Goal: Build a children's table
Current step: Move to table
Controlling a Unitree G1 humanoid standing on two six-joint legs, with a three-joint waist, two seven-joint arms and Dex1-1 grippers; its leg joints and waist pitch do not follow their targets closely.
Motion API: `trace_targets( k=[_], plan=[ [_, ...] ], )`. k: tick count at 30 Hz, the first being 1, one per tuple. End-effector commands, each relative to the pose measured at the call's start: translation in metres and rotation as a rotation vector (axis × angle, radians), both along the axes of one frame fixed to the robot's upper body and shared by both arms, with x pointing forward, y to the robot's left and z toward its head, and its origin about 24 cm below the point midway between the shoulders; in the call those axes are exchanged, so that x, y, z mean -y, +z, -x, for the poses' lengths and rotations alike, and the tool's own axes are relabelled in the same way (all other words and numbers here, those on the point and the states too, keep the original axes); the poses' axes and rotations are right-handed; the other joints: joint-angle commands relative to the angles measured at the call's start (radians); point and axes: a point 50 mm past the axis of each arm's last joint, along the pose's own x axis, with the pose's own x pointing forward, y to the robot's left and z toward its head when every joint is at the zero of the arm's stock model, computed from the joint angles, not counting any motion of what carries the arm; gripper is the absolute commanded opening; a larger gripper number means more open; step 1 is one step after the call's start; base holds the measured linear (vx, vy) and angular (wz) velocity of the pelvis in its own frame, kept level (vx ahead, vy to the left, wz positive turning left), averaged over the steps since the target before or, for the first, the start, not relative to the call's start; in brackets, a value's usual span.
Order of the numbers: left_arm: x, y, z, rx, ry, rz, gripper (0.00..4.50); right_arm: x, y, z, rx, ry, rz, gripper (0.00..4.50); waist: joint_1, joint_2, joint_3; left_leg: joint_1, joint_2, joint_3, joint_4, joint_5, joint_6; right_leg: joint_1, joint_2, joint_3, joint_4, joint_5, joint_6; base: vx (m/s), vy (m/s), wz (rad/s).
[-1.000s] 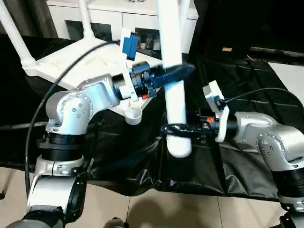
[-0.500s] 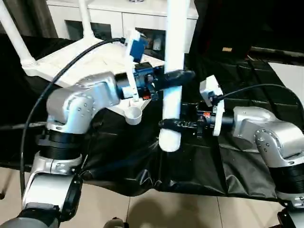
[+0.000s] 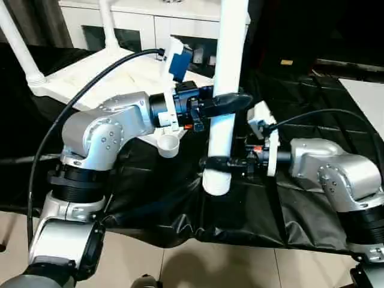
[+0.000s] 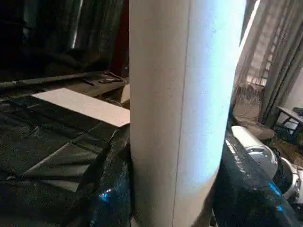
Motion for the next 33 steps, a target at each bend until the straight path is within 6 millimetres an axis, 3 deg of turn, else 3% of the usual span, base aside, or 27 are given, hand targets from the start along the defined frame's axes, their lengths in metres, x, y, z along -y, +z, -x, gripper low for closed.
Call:
trace_targets(
  k=[1,10,11,17,18,19,27,33],
  plan=[
    [0.005,0.007,0.005,0.044,-0.034,0.003,1.80,-0.001,0.004,-0.001,0.008,0.013,-0.001,3.01,0.000,0.001,-0.070,0.030,0.056,-0.018,-0.071,-0.078,0.016,0.046,-0.083,0.045,-0.064,0.052,-0.249,0.000,0.000,0.00],
    [0.005,0.005,0.006,0.047,-0.046,-0.013,1.80,-0.001,0.005,-0.001,0.004,0.023,0.005,2.46,0.000,0.001,-0.070,0.029,0.055,-0.019,-0.071,-0.077,0.016,0.047,-0.083,0.044,-0.064,0.054,-0.248,0.000,0.000,0.00],
    [0.005,0.005,0.006,0.047,-0.045,-0.013,1.80,-0.001,0.005,-0.001,0.004,0.024,0.006,2.18,0.000,0.001,-0.070,0.030,0.055,-0.019,-0.071,-0.077,0.016,0.047,-0.082,0.044,-0.064,0.055,-0.247,0.000,0.000,0.00],
    [0.002,0.001,0.000,0.045,0.022,-0.060,1.80,-0.001,0.005,0.000,0.010,0.025,0.007,1.95,0.000,0.001,-0.071,0.030,0.055,-0.019,-0.070,-0.067,0.019,0.047,-0.082,0.044,-0.062,0.071,-0.249,0.000,0.000,0.00],
    [0.000,-0.002,-0.002,0.002,0.034,-0.067,2.36,-0.001,0.005,-0.001,0.018,0.018,0.006,1.95,-0.001,0.002,-0.071,0.029,0.054,-0.019,-0.070,-0.069,0.018,0.048,-0.082,0.044,-0.062,0.073,-0.249,0.000,0.000,0.00],
    [0.000,-0.002,-0.002,0.000,0.039,-0.069,2.50,-0.001,0.005,-0.001,0.019,0.015,0.005,1.94,0.000,0.002,-0.071,0.029,0.055,-0.019,-0.070,-0.068,0.019,0.048,-0.082,0.044,-0.062,0.072,-0.250,0.000,0.000,0.00],
    [-0.013,-0.012,-0.006,-0.043,0.119,-0.085,3.01,0.003,0.010,-0.007,0.052,-0.137,-0.073,1.88,-0.001,0.009,-0.072,0.032,0.055,-0.019,-0.072,-0.074,-0.002,0.044,-0.080,0.044,-0.062,0.073,-0.247,0.000,0.000,0.00],
    [-0.029,-0.013,-0.020,-0.003,0.334,-0.055,3.39,0.024,0.016,-0.016,0.111,-0.362,-0.080,1.88,0.002,0.012,-0.072,0.032,0.054,-0.020,-0.074,-0.093,-0.016,0.046,-0.081,0.044,-0.065,0.072,-0.237,0.000,0.000,0.00]
  ],
)
